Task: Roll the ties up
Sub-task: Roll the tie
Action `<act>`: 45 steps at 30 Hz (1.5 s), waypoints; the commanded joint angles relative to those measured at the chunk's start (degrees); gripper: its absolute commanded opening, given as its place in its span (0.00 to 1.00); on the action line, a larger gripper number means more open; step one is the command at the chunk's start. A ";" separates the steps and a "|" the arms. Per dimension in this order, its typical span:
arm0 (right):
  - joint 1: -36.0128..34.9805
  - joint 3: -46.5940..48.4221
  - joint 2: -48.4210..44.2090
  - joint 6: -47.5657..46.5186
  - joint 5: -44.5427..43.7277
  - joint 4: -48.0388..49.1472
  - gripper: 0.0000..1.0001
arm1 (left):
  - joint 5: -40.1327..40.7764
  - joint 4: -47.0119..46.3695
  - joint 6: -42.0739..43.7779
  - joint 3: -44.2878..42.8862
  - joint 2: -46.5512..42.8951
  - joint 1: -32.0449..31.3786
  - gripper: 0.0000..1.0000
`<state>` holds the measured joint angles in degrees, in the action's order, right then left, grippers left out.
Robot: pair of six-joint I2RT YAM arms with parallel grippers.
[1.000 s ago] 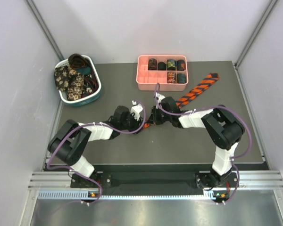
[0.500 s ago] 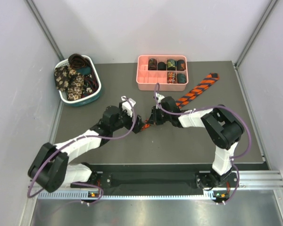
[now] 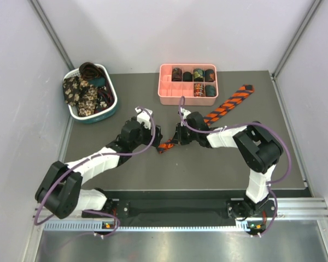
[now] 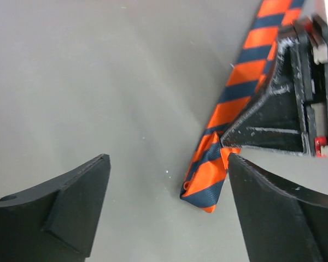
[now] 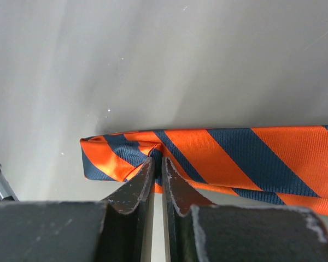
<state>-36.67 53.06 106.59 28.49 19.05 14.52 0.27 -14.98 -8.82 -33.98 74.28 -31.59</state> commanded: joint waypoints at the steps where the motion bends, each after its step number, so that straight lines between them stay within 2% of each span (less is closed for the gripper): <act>1: 0.72 1.52 -0.15 -0.80 -0.33 1.12 0.08 | -5.36 -0.84 4.86 -1.17 1.55 -0.13 0.91; 5: 0.72 1.70 0.03 -0.72 -0.06 1.12 0.08 | -8.71 3.10 7.67 -2.67 5.17 -1.36 0.83; 16: 0.72 1.52 -0.33 -0.72 0.11 1.12 0.08 | -9.42 8.91 12.95 -10.05 15.53 -6.11 0.80; 25: 0.81 1.70 -0.15 -0.72 0.46 1.03 0.08 | -8.53 9.53 11.11 -11.46 19.84 -6.20 0.65; 33: 0.81 2.22 0.46 -0.63 0.81 0.68 0.08 | -9.06 10.23 8.91 -9.97 19.41 -6.46 0.53; 38: 0.81 2.23 0.29 -0.80 0.90 0.42 0.08 | -6.09 11.99 6.80 -10.06 20.11 -9.00 0.42; 45: 0.81 1.96 0.11 -0.89 1.34 0.15 0.08 | -2.12 12.96 3.55 -9.62 21.26 -12.53 0.43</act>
<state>-36.58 53.06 106.59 28.49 19.59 14.00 -1.28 -5.08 -1.96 -43.88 93.91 -42.33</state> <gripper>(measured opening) 0.083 0.427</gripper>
